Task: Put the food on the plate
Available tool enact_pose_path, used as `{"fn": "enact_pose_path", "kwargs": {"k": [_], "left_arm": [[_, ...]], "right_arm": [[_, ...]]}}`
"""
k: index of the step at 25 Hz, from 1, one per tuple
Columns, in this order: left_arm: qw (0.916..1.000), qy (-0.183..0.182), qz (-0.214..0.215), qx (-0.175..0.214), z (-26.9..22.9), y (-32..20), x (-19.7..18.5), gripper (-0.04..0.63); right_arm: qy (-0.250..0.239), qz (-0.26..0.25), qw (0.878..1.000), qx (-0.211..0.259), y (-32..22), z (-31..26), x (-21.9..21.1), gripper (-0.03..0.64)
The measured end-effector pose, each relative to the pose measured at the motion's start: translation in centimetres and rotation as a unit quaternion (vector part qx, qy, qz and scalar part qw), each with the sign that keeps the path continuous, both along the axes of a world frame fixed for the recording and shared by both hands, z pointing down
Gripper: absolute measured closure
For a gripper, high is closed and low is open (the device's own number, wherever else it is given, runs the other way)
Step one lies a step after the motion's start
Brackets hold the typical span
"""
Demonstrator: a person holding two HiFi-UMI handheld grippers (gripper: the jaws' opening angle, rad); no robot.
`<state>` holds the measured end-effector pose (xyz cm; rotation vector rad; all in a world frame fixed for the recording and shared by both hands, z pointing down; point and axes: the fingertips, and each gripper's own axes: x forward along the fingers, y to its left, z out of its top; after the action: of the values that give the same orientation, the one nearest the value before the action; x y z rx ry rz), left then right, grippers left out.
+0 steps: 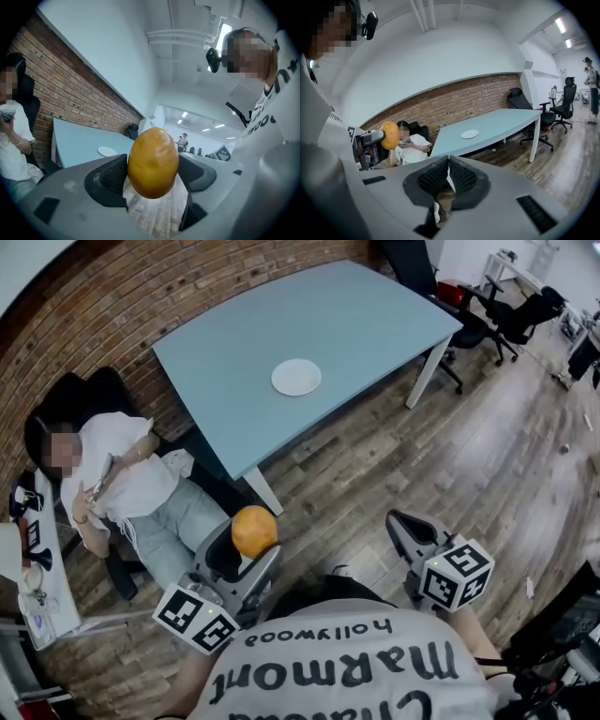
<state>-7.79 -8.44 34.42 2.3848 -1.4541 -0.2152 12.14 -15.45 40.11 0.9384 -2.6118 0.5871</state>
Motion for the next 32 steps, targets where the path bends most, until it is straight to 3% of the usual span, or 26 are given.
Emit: {"fn": "enact_pose_path", "kwargs": {"k": [19,32], "left_arm": [[0.9991,-0.017,-0.034,0.016,-0.9,-8.7,8.0,0.267],[0.9976,-0.022,-0.062,-0.018,1.1,-9.4,6.9,0.267]], "right_arm": [[-0.015,-0.034,0.999,0.002,-10.4,0.2,7.1,0.604],[-0.023,-0.056,0.997,-0.045,-11.9,3.1,5.6,0.604]]}}
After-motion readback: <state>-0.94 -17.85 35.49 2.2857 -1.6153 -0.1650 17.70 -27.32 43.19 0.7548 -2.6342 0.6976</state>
